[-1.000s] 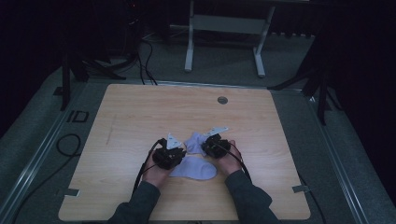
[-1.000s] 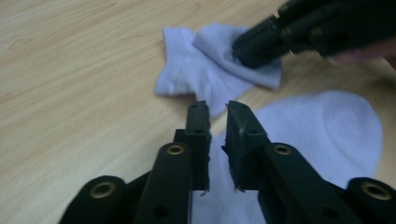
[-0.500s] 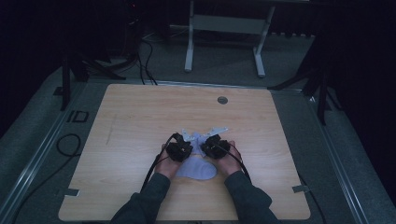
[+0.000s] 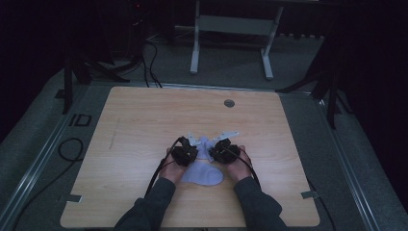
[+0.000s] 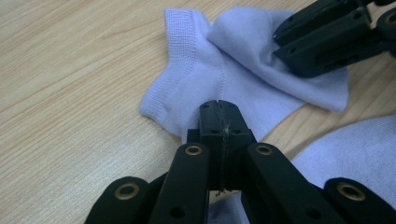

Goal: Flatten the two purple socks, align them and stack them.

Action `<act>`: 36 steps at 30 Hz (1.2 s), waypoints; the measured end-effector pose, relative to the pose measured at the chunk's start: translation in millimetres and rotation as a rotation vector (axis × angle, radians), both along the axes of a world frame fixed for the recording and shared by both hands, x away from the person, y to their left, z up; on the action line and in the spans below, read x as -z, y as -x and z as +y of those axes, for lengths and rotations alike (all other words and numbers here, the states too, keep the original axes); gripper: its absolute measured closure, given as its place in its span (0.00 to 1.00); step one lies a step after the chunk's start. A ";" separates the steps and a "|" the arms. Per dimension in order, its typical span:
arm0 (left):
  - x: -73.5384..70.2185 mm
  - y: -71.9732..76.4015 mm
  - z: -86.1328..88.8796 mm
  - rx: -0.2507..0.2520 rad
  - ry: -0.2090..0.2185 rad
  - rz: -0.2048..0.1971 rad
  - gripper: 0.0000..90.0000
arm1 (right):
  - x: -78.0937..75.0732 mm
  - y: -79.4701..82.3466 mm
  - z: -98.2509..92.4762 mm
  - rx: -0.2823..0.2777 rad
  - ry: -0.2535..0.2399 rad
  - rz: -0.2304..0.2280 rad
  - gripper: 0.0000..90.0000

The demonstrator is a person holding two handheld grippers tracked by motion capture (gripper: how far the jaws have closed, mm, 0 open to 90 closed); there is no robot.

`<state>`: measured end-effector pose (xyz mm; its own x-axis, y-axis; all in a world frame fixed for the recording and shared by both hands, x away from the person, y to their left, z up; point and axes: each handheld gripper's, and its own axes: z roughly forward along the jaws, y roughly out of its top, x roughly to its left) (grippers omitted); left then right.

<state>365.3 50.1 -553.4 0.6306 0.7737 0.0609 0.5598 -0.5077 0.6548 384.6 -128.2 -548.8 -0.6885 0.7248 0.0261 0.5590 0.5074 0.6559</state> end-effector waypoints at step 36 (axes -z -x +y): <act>0.7 0.2 0.4 -0.008 0.010 -0.002 1.00 | 3.2 -0.5 -40.9 0.089 -0.002 0.009 0.98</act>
